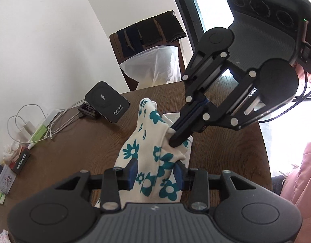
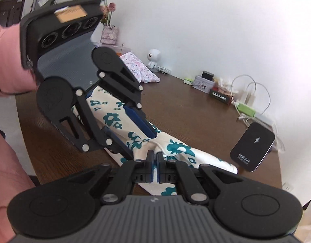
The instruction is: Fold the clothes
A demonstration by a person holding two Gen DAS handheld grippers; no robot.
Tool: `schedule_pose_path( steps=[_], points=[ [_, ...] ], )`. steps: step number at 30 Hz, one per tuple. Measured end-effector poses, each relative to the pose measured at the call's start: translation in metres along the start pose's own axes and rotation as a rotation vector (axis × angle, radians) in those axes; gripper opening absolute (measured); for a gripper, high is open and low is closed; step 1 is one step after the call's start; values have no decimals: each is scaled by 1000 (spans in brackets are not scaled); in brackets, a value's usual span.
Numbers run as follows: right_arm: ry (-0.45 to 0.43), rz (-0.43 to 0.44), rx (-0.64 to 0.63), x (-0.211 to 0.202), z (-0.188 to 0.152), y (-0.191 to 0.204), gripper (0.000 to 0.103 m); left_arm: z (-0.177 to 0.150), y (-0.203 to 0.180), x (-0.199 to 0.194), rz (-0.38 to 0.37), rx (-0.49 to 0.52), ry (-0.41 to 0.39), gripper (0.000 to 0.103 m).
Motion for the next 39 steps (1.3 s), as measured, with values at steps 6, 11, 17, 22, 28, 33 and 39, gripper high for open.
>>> schedule_pose_path(
  steps=[6,11,17,22,28,33,39],
  points=[
    [4,-110,-210,6,-5,16,2,5,-5,13,83,66,27,6],
    [24,-167,-291,2,-6,21,13,7,-7,17,128,93,36,6],
    [36,-219,-351,-7,-1,22,44,6,-11,20,149,126,44,6],
    [141,-154,-444,15,7,17,43,6,-14,20,171,162,44,6],
    [234,-138,-578,37,8,25,11,8,-12,17,187,141,28,8],
    [192,-380,-795,42,-8,39,10,-1,-11,-15,88,66,-34,31],
    [204,-517,-951,58,-39,61,10,-24,25,-44,53,-169,-73,33]
  ],
)
Point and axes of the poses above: each gripper's, at about its wrist camera, not at the fingertips, and x roughly the way its jaws point, y to its left, z to its top, the point moved 8 cm from there along x, roughly the way its jaws point, and after that the axes turned 12 degrees about y, right-handed, at the moved point
